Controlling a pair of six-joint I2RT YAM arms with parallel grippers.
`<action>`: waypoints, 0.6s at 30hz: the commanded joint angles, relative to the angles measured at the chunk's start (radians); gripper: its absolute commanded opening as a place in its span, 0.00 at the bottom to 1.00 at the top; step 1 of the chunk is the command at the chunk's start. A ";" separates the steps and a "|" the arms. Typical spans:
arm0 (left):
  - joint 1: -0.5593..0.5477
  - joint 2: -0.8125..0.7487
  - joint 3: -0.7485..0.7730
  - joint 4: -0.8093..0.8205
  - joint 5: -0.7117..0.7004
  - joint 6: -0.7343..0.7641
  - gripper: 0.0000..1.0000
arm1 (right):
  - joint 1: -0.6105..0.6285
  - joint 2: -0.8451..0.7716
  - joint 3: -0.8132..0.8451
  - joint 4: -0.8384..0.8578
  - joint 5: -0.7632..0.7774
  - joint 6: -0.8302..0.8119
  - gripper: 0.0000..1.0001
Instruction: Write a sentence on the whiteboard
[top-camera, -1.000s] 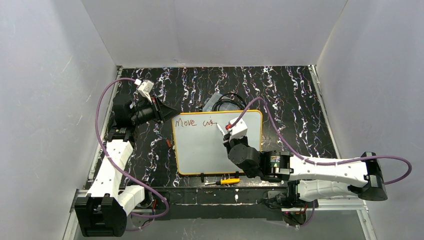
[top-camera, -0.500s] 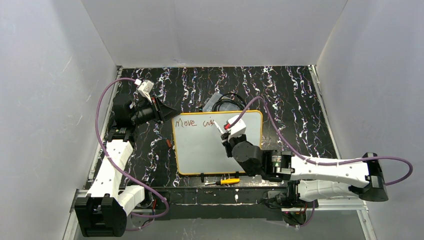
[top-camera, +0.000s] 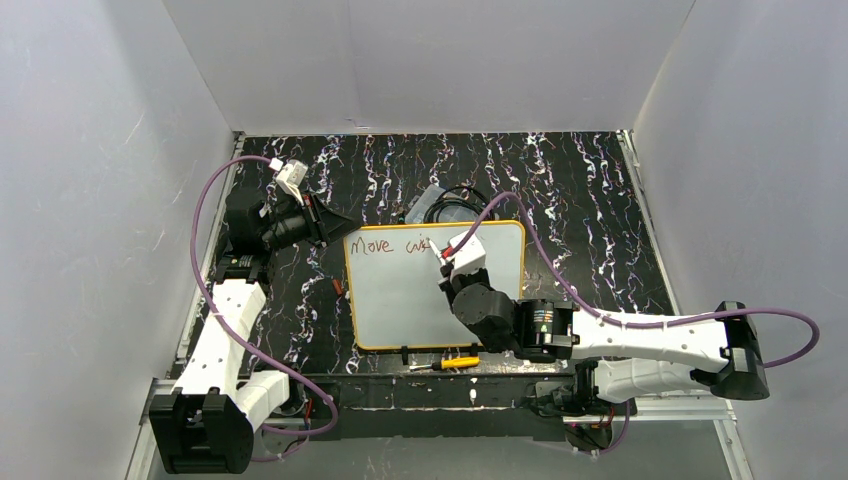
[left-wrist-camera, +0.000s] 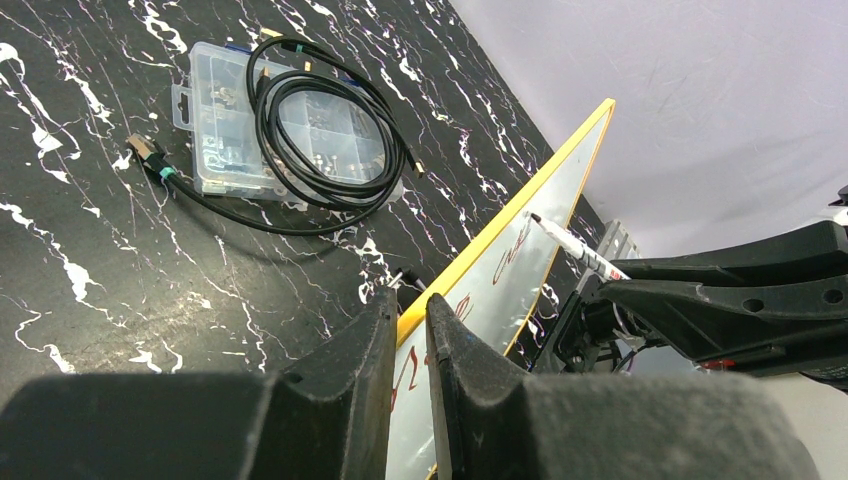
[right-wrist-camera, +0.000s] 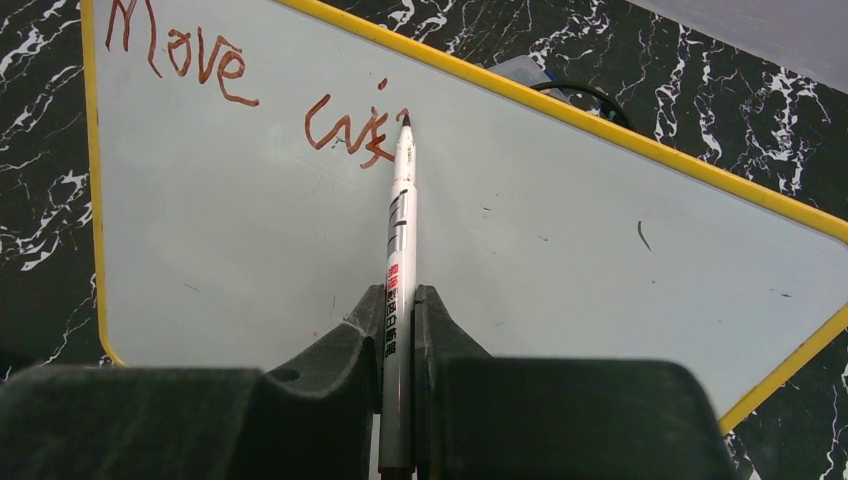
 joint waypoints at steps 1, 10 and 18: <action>-0.013 -0.021 -0.002 -0.026 0.052 0.003 0.15 | -0.004 -0.008 0.035 -0.054 0.033 0.049 0.01; -0.014 -0.021 -0.002 -0.028 0.052 0.003 0.16 | -0.003 -0.020 0.008 -0.117 -0.027 0.101 0.01; -0.014 -0.023 -0.002 -0.027 0.051 0.002 0.16 | -0.003 -0.023 -0.001 -0.163 -0.059 0.135 0.01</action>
